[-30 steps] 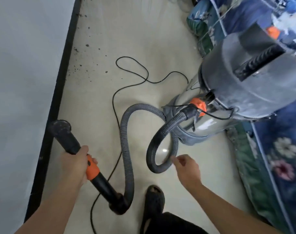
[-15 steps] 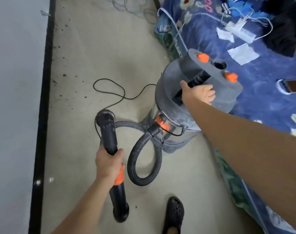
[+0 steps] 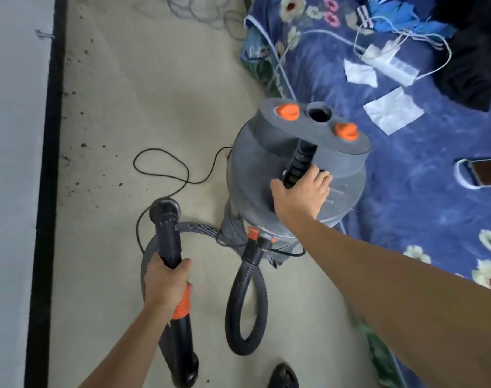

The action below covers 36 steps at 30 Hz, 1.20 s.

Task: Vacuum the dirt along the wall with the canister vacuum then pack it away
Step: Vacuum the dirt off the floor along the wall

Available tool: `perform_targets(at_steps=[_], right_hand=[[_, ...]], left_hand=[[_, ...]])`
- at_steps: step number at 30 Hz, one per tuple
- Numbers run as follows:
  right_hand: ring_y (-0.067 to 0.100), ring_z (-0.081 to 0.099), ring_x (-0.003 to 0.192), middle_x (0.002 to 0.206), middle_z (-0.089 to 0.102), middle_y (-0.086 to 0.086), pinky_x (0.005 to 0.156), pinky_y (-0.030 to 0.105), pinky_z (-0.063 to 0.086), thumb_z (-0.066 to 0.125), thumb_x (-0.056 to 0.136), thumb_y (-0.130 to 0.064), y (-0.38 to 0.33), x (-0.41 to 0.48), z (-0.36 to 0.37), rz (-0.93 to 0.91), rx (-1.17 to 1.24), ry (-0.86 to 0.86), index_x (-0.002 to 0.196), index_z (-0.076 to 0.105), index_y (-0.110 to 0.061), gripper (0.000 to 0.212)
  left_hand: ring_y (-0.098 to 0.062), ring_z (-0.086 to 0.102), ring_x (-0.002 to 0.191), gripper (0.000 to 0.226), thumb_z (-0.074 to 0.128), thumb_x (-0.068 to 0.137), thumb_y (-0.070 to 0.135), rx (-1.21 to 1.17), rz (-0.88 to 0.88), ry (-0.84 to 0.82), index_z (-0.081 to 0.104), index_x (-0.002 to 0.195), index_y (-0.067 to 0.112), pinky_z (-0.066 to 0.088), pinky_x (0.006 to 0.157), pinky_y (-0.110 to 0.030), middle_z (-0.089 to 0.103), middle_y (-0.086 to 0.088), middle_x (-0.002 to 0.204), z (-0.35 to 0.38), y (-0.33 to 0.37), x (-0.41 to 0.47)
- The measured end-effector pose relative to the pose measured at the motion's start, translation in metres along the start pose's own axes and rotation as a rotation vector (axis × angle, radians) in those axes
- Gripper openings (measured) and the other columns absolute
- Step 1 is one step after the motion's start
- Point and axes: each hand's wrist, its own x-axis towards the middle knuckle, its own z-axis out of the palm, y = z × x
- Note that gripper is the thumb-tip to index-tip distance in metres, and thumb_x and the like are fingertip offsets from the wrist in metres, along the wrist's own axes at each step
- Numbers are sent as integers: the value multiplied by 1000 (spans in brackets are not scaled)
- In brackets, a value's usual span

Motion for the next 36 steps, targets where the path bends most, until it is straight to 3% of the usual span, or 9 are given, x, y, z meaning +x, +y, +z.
perform_targets(at_steps=[4,10,14,19,27,36], right_hand=[[32,-2,151,162,6,22,122,42,-1,63,83,-36,-13,44,2,-174,-58,-134,150,20,-3,86],[25,5,152,162,18,16,123,37,3,63,83,-32,-60,103,20,-319,-53,-169,145,32,-7,74],[24,6,152,162,18,13,123,37,3,61,84,-34,-109,152,45,-325,-52,-168,146,31,-9,73],[24,9,151,161,21,13,123,38,8,62,85,-32,-174,225,69,-276,-47,-145,145,32,-8,71],[25,23,146,156,32,8,118,44,24,61,83,-35,-253,343,96,-267,-82,-148,142,37,-11,68],[27,27,144,153,35,9,116,47,29,60,81,-38,-340,482,130,-344,-84,-187,139,38,-11,67]], left_hand=[[-29,53,40,13,59,85,5,-1,11,16,50,91,-2,45,42,-31,50,-16,54,15,41,27],[-25,46,30,11,58,86,5,6,-60,-8,49,81,0,39,36,-26,50,-20,55,24,88,66],[-24,49,38,10,58,85,1,-68,-74,-21,50,79,2,46,47,-33,50,-15,54,33,125,118],[-25,50,41,10,59,86,3,-133,-96,-54,49,85,2,49,50,-35,50,-15,57,40,173,190],[-30,52,44,6,56,85,-1,-62,-70,-76,51,87,-2,40,35,-25,51,-19,58,61,254,275],[-27,49,43,7,60,85,-1,-166,-201,-29,53,88,0,48,44,-32,49,-16,58,109,333,353]])
